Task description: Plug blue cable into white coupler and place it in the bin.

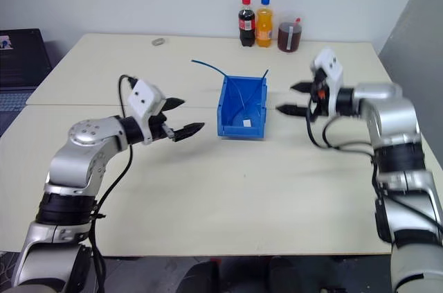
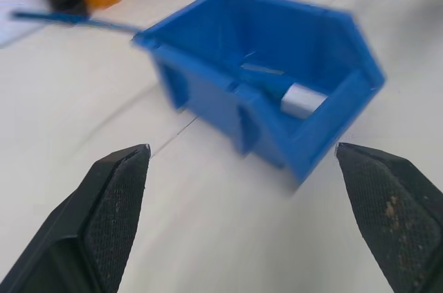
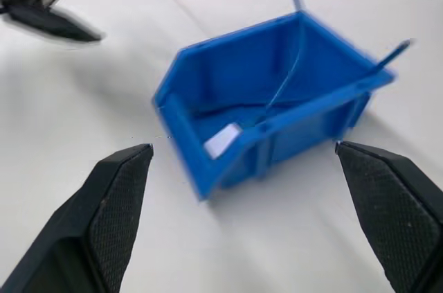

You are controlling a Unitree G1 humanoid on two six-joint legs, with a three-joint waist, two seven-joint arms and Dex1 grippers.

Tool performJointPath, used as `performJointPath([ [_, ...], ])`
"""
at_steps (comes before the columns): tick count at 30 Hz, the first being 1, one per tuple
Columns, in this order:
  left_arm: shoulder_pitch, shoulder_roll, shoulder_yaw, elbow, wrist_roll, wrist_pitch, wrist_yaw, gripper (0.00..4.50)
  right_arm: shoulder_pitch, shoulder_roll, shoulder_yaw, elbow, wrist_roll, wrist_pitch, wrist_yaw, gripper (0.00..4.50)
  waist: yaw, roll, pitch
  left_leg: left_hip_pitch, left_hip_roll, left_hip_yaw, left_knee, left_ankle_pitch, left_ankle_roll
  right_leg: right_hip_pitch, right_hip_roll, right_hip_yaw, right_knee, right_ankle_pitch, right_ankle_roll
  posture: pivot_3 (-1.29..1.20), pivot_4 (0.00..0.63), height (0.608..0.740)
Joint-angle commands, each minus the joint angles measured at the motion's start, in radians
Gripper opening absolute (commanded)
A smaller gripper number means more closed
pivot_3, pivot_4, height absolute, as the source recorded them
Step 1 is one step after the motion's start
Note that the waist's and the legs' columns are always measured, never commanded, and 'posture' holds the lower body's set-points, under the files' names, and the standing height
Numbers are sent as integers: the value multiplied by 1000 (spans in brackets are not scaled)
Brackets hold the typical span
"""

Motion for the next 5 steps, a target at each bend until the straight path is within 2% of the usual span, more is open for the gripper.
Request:
performJointPath([
  [1,48,42,64,-62,9,-17,30,4500,124,-6,-100,-255,58,-9,-79,4490,0,0,0,0,0,0,0,0,0,0,0,0,0,0,0,0,150,740],
  [3,71,52,107,-51,-36,-7,12,4500,242,0,-100,-340,36,-42,-117,4490,3,0,0,0,0,-1,2,0,0,1,0,0,1,0,1,0,150,740],
  [5,77,58,118,-44,-68,-4,-17,4500,283,7,-94,-361,27,-61,-143,4490,4,0,0,2,0,-1,4,0,0,3,0,-1,3,1,2,0,150,740],
])
